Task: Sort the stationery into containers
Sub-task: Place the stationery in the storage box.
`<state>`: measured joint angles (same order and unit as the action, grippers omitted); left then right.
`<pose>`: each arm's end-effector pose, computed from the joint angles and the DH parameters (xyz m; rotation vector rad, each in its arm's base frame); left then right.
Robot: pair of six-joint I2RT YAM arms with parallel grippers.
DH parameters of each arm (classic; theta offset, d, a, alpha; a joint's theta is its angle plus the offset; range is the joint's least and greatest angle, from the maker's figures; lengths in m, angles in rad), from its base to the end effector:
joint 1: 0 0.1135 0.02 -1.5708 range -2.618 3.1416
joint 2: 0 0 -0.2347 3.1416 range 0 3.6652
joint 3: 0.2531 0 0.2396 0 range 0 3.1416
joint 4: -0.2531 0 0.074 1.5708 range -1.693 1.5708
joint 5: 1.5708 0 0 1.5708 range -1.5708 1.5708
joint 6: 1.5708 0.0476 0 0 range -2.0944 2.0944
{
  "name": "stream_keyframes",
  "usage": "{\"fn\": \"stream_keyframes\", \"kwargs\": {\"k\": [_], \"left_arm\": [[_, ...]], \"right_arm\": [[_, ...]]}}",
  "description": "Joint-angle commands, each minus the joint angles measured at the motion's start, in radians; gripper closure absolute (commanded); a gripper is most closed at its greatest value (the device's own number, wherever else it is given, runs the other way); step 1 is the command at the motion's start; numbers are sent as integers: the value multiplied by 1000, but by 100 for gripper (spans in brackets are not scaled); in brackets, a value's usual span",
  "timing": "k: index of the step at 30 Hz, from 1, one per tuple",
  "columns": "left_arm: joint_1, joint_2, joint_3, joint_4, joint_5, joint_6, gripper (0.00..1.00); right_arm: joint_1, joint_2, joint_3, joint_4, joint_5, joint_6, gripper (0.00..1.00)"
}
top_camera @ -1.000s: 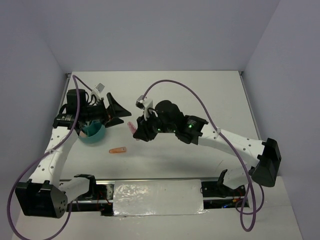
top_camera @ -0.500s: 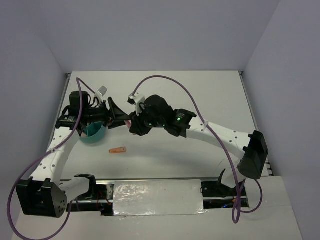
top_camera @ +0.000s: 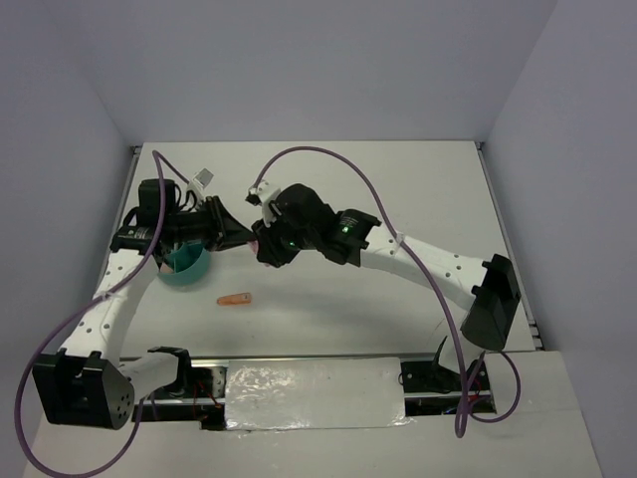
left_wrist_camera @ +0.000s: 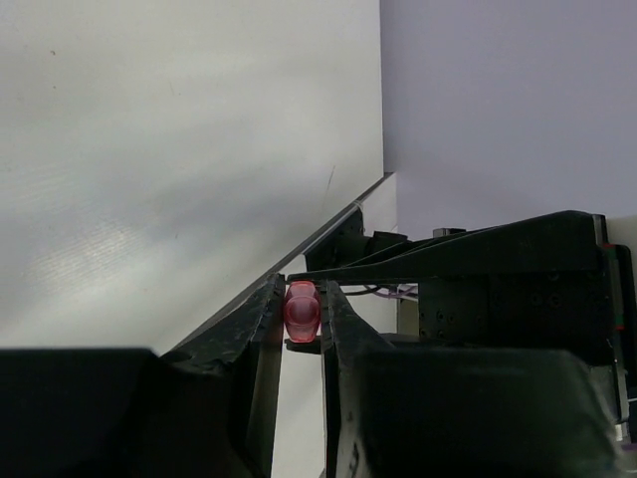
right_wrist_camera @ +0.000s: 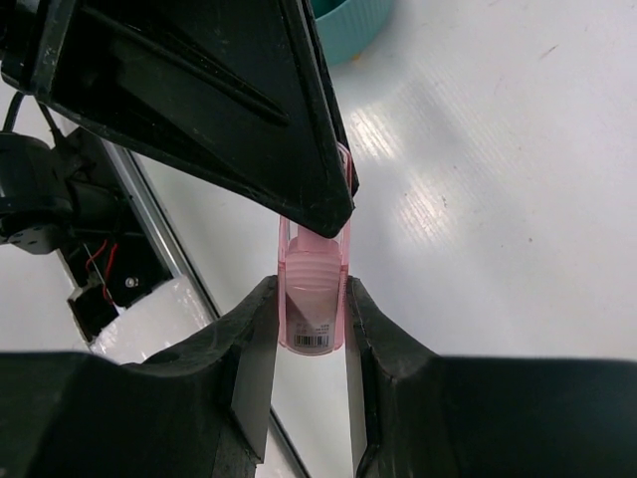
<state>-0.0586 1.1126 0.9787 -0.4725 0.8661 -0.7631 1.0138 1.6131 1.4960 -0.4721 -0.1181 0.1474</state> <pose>0.2377 -0.0503 0.2927 -0.2598 2.2526 -1.3949 0.1899 0.3155 0.3131 -1.0155 2.0252 0.7757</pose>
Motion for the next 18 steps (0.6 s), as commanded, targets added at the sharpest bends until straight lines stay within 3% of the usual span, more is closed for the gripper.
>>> {"fn": "stream_keyframes", "kwargs": {"k": [1,2,3,4,5,10,14,18], "left_arm": [[-3,9,57,-26,-1,45,100],[-3,6,66,-43,-22,56,100],[-3,0,92,-96,-59,82,100],[-3,-2,106,-122,-155,94,100],[-3,-7,120,-146,-203,103,100],[0,-11,208,-309,-557,160,100],[11,6,270,-399,-940,189,100],[37,23,279,-425,-1141,203,100]], "right_arm": [[-1,4,66,47,17,-19,86],[-3,2,64,52,26,-9,78],[-4,1,58,55,46,-2,52],[-7,1,55,56,54,9,37],[-17,-1,52,58,58,30,33],[-66,-33,0,50,40,76,29],[-110,-123,-109,85,35,89,29],[-126,-189,-161,73,21,69,29]]}}
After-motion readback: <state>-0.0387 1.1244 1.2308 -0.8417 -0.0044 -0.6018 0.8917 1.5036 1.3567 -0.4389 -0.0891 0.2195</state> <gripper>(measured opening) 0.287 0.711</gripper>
